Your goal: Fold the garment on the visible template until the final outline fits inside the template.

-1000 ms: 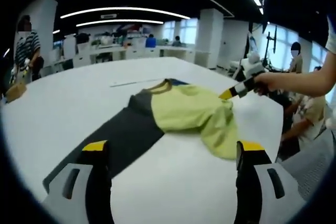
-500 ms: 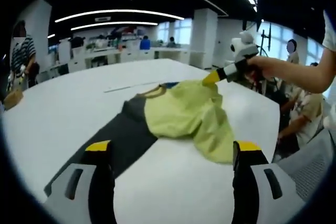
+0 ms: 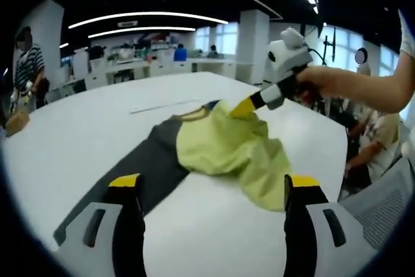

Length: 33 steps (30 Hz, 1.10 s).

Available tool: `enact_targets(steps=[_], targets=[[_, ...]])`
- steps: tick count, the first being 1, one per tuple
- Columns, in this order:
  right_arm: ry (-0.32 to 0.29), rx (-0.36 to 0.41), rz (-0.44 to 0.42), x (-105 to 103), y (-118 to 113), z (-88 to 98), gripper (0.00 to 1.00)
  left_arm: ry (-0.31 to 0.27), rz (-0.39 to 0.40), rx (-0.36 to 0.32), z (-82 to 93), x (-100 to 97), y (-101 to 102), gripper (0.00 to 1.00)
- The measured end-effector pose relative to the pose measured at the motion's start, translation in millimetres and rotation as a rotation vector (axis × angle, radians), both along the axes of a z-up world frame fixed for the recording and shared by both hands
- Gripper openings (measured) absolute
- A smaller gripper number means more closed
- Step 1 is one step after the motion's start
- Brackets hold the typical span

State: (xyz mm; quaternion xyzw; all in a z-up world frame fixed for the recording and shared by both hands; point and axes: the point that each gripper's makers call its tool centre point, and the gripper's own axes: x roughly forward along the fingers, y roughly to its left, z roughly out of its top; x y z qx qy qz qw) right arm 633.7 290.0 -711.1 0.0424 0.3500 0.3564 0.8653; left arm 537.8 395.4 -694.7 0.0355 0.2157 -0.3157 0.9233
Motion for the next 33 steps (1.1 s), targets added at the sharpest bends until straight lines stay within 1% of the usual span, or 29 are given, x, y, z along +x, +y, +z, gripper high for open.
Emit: enact_targets(steps=[5,14,17,20,24,26,27,28,29,31,32,33], targets=[[0.037,-0.020,0.026,-2.5,12.2,-19.7,0.00,0.000,-0.001,-0.002,0.1,2.1,-0.7,0.85],[0.070,-0.059,0.054,-4.0,21.4,-41.7,0.00,0.009,0.000,-0.007,-2.2,4.4,-2.7,0.84],[0.088,-0.090,0.083,-9.6,25.3,-52.0,0.00,0.010,-0.003,-0.007,-2.5,3.6,-3.4,0.84],[0.086,-0.124,0.105,-14.1,26.7,-59.3,0.00,0.013,-0.004,-0.001,-3.6,3.1,-3.5,0.84],[0.086,-0.148,0.122,-16.0,26.8,-66.1,0.00,0.014,-0.001,0.000,-3.6,3.4,-3.2,0.83],[0.088,-0.144,0.131,-18.4,27.2,-65.3,0.00,0.015,0.000,-0.001,-3.5,3.7,-3.8,0.83],[0.087,-0.132,0.140,-20.0,28.9,-63.2,0.02,0.016,0.000,-0.001,-3.7,3.7,-4.4,0.82],[0.086,-0.122,0.151,-21.1,30.2,-60.5,0.06,0.016,0.000,0.000,-3.7,3.6,-5.0,0.82],[0.069,-0.103,0.165,-22.4,32.3,-54.7,0.10,0.017,-0.001,0.001,-3.7,3.4,-6.0,0.81],[0.024,-0.085,0.195,-25.1,33.6,-44.2,0.16,0.013,-0.004,0.005,-3.2,3.6,-7.5,0.81],[0.016,-0.080,0.204,-26.9,32.9,-40.6,0.20,0.012,-0.006,0.008,-2.9,3.8,-8.3,0.81],[0.021,-0.077,0.204,-28.4,31.0,-38.4,0.23,0.010,-0.007,0.009,-2.5,4.1,-8.9,0.81]])
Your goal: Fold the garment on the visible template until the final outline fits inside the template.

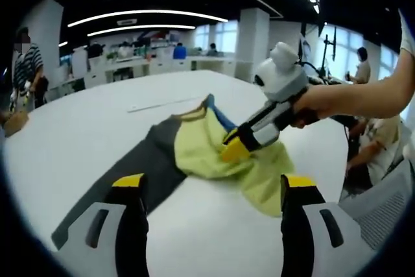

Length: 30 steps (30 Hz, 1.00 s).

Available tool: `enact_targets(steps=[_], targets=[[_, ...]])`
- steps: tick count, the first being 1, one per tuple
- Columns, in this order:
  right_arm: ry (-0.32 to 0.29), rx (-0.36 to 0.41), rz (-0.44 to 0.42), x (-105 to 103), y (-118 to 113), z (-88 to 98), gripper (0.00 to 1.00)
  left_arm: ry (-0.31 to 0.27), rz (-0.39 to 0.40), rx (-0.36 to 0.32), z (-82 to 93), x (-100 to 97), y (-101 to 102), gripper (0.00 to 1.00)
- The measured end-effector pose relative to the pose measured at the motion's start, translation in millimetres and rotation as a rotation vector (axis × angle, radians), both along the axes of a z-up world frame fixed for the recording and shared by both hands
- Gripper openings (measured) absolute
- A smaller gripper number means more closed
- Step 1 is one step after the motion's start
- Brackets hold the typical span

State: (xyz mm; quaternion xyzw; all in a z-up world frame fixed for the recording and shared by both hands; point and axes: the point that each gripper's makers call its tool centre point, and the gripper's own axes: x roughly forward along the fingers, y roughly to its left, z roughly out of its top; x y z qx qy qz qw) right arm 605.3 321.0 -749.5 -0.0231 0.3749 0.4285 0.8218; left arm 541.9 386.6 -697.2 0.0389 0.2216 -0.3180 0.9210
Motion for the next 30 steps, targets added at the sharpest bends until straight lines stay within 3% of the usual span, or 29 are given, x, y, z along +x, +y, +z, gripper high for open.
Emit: enact_targets(steps=[7,14,17,19,30], targets=[[-0.054,0.040,0.022,-4.6,-18.5,27.2,0.38,-0.013,-0.011,-0.007,5.6,5.5,-11.3,0.78],[-0.110,0.070,-0.038,5.6,-52.9,43.0,0.42,-0.027,-0.037,-0.028,13.4,16.1,-30.9,0.75],[-0.114,0.143,-0.094,11.8,-63.3,49.2,0.42,-0.034,-0.051,-0.034,16.9,22.2,-42.9,0.72],[-0.104,0.156,-0.118,13.3,-71.8,48.2,0.41,-0.040,-0.055,-0.044,19.4,24.5,-48.9,0.71],[-0.097,0.074,-0.191,20.1,-115.5,21.9,0.34,-0.038,-0.108,-0.046,19.1,39.9,-82.8,0.58]])
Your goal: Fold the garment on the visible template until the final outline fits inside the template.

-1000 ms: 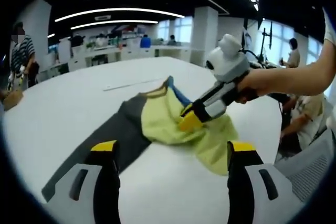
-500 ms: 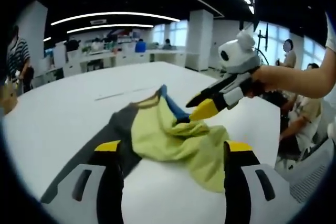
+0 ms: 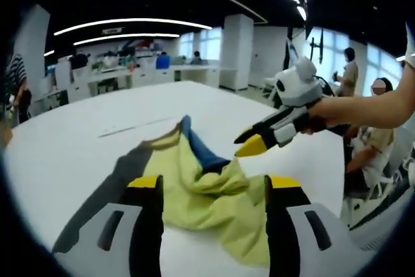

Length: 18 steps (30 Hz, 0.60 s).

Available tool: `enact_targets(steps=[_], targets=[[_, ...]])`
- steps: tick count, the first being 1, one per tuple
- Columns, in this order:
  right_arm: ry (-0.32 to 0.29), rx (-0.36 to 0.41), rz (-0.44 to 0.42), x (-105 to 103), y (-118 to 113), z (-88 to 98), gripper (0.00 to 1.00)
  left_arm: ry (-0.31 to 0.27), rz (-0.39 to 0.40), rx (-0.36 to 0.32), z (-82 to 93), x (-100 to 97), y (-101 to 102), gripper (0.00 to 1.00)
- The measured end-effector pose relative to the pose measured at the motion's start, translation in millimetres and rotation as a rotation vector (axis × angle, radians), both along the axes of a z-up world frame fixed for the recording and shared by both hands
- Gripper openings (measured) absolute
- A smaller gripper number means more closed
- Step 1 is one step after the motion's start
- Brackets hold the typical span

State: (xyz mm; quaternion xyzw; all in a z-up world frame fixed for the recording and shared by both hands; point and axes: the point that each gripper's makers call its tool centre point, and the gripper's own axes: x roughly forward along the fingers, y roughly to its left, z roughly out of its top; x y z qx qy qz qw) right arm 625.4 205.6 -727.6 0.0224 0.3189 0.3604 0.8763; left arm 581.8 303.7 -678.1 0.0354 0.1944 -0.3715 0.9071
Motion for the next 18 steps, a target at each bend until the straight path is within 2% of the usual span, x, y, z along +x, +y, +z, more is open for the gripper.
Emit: enact_targets(steps=[11,18], targets=[[0.035,-0.030,0.050,-2.7,-4.3,-23.9,0.24,0.038,-0.058,0.024,-17.4,11.0,-33.1,0.51],[-0.006,-0.070,0.128,3.5,-1.6,-37.5,0.24,0.055,-0.071,0.017,-21.4,10.2,-38.9,0.50]])
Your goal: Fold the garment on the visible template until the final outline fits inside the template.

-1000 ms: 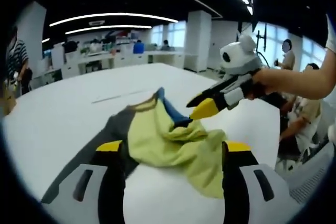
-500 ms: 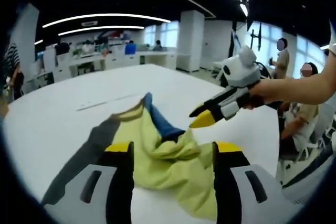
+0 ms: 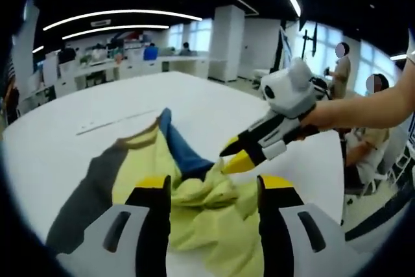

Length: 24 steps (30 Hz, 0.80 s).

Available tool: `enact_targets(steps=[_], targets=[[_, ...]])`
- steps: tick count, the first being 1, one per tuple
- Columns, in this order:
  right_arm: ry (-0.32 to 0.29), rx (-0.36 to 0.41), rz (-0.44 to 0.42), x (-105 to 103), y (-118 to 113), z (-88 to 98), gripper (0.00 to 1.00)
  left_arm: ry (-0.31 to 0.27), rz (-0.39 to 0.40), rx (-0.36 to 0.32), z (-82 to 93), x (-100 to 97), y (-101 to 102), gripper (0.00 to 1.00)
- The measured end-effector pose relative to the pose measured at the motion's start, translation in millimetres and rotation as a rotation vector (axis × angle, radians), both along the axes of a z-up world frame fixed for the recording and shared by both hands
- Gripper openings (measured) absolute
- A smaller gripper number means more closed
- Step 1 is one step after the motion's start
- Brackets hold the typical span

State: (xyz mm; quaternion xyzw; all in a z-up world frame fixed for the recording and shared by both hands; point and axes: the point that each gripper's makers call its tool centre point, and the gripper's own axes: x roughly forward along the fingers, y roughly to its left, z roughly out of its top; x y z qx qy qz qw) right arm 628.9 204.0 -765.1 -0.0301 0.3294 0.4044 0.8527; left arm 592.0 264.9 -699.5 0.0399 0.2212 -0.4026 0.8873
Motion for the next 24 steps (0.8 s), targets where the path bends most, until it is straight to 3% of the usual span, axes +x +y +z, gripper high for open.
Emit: enact_targets(steps=[9,16,24], targets=[[0.026,0.009,0.023,3.8,3.3,-11.0,0.18,0.011,0.004,0.004,-2.3,-1.4,4.4,0.50],[0.056,0.015,0.009,1.6,5.3,-13.4,0.04,0.009,0.004,0.008,-2.0,-4.2,6.4,0.51],[0.093,0.053,-0.066,-1.9,4.9,5.6,0.00,0.002,0.018,0.003,3.2,-9.9,10.1,0.51]])
